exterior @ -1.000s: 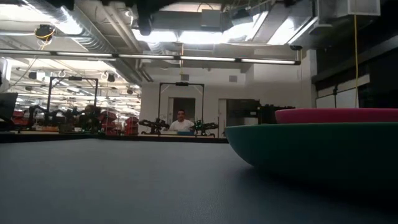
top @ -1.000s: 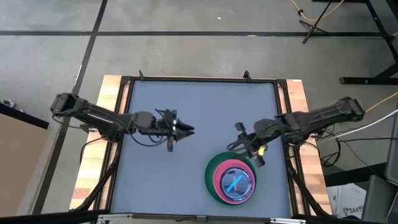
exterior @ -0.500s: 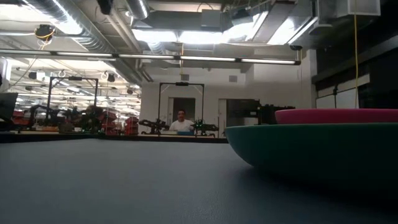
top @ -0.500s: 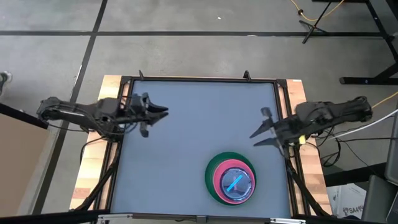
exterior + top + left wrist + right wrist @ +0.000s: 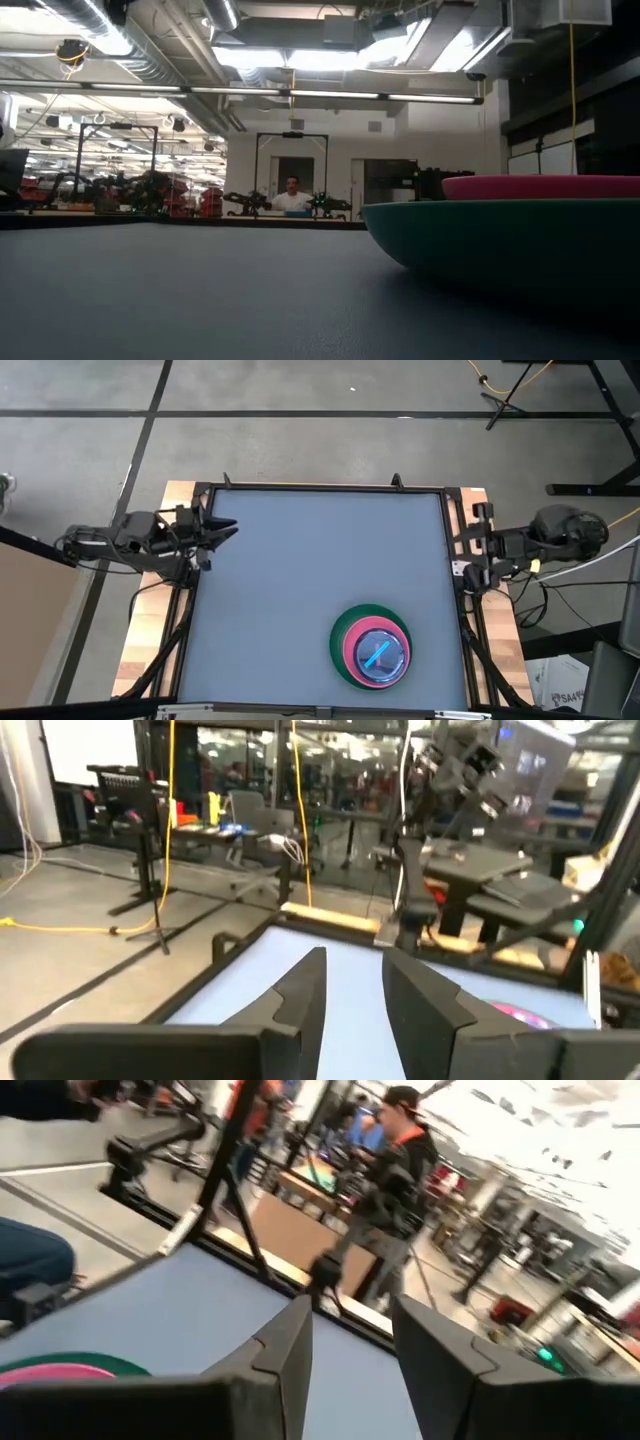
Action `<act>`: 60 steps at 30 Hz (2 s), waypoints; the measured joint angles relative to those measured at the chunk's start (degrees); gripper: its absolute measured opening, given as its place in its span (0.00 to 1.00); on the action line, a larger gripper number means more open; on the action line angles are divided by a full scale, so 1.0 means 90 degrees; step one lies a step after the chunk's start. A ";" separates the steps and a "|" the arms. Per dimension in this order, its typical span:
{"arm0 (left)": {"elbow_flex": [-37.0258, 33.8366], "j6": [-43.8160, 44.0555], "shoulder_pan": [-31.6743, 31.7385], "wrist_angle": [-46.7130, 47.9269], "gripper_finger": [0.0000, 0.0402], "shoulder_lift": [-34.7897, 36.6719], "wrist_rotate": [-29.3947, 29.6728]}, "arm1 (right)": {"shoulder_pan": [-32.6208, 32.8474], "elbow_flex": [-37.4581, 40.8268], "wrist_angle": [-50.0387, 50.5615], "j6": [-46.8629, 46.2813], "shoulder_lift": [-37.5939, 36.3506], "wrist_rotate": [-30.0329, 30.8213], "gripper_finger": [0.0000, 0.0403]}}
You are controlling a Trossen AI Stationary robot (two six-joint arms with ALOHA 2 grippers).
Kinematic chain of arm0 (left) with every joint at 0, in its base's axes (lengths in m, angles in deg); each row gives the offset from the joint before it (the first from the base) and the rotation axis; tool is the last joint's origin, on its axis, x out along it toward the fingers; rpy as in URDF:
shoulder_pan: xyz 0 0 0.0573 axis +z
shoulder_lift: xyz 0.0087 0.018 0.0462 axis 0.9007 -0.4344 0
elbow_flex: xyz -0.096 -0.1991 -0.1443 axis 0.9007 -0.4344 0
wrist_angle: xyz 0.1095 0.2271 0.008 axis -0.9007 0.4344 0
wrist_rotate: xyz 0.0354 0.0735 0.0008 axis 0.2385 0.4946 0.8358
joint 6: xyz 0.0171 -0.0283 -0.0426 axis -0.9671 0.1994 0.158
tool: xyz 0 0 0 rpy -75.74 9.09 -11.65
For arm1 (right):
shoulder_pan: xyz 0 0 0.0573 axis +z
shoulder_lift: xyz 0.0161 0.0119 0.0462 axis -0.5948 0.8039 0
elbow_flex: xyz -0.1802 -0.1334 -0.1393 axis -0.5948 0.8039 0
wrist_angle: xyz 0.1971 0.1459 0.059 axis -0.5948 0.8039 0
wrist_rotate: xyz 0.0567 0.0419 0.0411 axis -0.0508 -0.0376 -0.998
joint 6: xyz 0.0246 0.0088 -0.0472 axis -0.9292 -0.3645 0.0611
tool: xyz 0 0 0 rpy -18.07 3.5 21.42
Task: Stack plastic plates
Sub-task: Return to Home Position
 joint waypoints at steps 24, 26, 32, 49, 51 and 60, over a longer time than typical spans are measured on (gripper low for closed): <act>0.0029 -0.0516 0.0000 0.1772 0.23 0.2458 -0.0047 | 0.0006 0.0004 0.1127 0.0007 -0.1567 0.0960 0.34; 0.0029 -0.0518 -0.0001 0.1939 0.23 0.2457 -0.0168 | 0.0006 0.0004 0.1190 0.0007 -0.1646 0.0958 0.34; 0.0036 -0.0449 -0.0005 0.2407 0.23 0.2435 -0.0211 | 0.0006 0.0037 0.1414 0.0036 -0.1957 0.1001 0.34; -0.1995 -0.0334 0.0000 0.0248 0.23 0.2445 -0.0500 | 0.0006 0.2693 -0.0738 0.0426 -0.2884 0.1621 0.34; -0.2376 -0.0334 0.0000 -0.0172 0.23 0.2445 -0.0671 | 0.0006 0.2954 -0.1188 0.0314 -0.2889 0.1364 0.34; -0.3778 -0.0560 0.0002 -0.2287 0.23 0.2449 -0.1038 | 0.0006 0.4442 -0.3037 0.0211 -0.2874 0.1291 0.34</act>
